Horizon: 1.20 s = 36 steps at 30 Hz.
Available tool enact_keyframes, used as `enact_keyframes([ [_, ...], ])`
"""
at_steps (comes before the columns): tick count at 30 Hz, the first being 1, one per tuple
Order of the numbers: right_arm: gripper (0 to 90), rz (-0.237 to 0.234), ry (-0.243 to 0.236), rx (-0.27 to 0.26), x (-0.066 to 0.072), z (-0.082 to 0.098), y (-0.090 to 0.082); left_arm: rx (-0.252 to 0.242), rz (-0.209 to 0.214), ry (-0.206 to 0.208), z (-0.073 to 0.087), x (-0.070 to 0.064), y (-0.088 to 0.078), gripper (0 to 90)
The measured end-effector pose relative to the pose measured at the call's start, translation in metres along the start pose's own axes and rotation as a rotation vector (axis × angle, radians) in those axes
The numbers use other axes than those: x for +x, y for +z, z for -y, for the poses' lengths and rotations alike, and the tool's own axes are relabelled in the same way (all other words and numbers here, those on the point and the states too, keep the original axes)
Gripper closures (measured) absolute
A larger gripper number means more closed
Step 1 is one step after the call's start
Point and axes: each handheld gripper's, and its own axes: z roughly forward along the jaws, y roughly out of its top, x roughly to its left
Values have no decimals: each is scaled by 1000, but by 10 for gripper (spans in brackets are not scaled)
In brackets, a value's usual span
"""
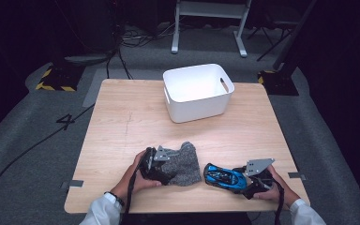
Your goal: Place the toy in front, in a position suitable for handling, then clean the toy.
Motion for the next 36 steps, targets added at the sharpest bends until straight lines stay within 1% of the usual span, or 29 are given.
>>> enact_keyframes([
  [1, 244, 3, -3, 4, 0, -1, 0, -12, 19, 11, -1, -2, -4, 162],
  [2, 244, 3, -3, 4, 0, -1, 0, -12, 19, 11, -1, -2, -4, 161],
  [3, 244, 9, -6, 4, 1, -1, 1, -27, 22, 23, -3, -4, -7, 160],
  [4, 244, 9, -6, 4, 1, -1, 1, -27, 22, 23, -3, -4, -7, 159],
  [5, 243, 9, -7, 3, 1, -1, 2, -41, 26, 27, -4, -5, -10, 160],
  [6, 243, 10, -8, 0, 1, -1, 2, -72, 22, 27, -8, -6, -14, 160],
  [7, 242, 9, -12, -2, 1, -1, 2, -87, 32, 19, -10, -7, -15, 159],
  [8, 242, 9, -12, -2, 1, -1, 2, -87, 32, 19, -10, -7, -15, 159],
  [10, 240, 5, -9, -6, 0, 0, 2, -103, 36, 35, -14, -11, -15, 159],
  [11, 238, -2, -8, -8, -1, 0, 3, -99, 39, 51, -17, -14, -13, 159],
  [12, 234, -6, -2, -15, -2, 2, 3, -93, 42, 58, -18, -16, -11, 159],
  [13, 230, -5, -2, -33, -2, 5, 3, -74, 52, 70, -21, -19, -4, 160],
  [14, 230, -5, -2, -33, -2, 5, 3, -74, 52, 70, -21, -19, -4, 159],
  [15, 226, -3, -1, -40, -2, 6, 3, -60, 54, 84, -22, -21, 0, 159],
  [16, 206, 1, 0, -46, -2, 7, 3, -37, 45, 100, -23, -21, 4, 161],
  [18, 177, 23, 4, -49, -2, 9, 3, -1, 29, 115, -25, -22, 13, 162],
  [19, 172, 34, 9, -44, -1, 10, 2, 14, 27, 114, -25, -22, 16, 157],
  [20, 172, 34, 9, -44, -1, 10, 2, 23, 30, 114, -25, -21, 18, 157],
  [22, 175, 39, 20, -39, -1, 11, 0, 20, 43, 105, -24, -18, 19, 153],
  [24, 189, 42, 22, -40, 0, 13, -2, 18, 66, 87, -22, -14, 20, 156],
  [26, 206, 41, 23, -48, 0, 14, -2, 17, 70, 87, -22, -14, 21, 187],
  [27, 226, 39, 21, -58, 1, 15, -3, 13, 72, 91, -22, -13, 21, 187],
  [29, 227, 42, 26, -52, 2, 14, -3, 0, 67, 94, -22, -12, 21, 260],
  [30, 227, 49, 33, -50, 3, 13, -3, -13, 61, 98, -22, -11, 20, 376],
  [33, 230, 51, 31, -45, 3, 12, -2, -20, 55, 94, -22, -10, 20, 517],
  [34, 231, 49, 32, -41, 3, 11, -2, -14, 57, 97, -23, -9, 19, 549],
  [35, 231, 49, 32, -41, 3, 11, -2, -11, 55, 103, -24, -9, 19, 549],
  [36, 232, 50, 30, -38, 3, 10, -1, -10, 50, 106, -25, -9, 19, 590],
])
